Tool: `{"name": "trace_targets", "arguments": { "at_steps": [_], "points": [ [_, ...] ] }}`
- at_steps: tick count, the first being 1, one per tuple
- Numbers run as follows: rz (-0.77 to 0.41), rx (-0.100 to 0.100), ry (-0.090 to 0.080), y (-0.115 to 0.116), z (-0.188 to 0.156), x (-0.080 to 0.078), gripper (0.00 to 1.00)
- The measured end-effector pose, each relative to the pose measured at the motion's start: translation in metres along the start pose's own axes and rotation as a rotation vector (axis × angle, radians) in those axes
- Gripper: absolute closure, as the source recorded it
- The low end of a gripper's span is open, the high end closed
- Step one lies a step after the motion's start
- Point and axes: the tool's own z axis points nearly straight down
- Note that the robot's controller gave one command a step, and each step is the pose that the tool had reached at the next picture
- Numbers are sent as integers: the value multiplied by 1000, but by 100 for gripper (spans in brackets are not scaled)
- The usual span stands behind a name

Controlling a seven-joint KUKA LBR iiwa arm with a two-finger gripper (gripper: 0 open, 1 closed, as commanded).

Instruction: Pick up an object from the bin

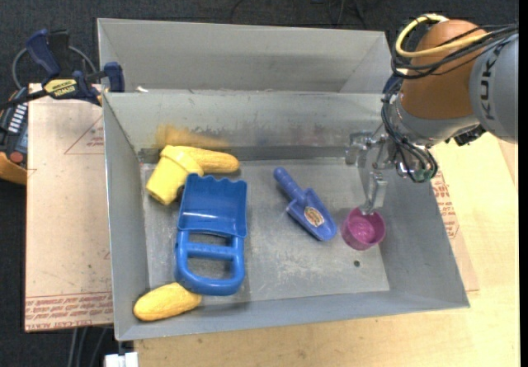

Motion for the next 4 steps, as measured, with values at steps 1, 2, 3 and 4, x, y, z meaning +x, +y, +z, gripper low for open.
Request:
{"name": "trace_targets", "arguments": {
  "at_steps": [1,2,3,4],
  "points": [
    [-2,1,-6,1,-5,-1,0],
    [62,-2,-2,45,76,3,0],
    [-36,0,-9,73,75,-3,0],
    [165,-3,-5,37,78,13,0]
  ]
}}
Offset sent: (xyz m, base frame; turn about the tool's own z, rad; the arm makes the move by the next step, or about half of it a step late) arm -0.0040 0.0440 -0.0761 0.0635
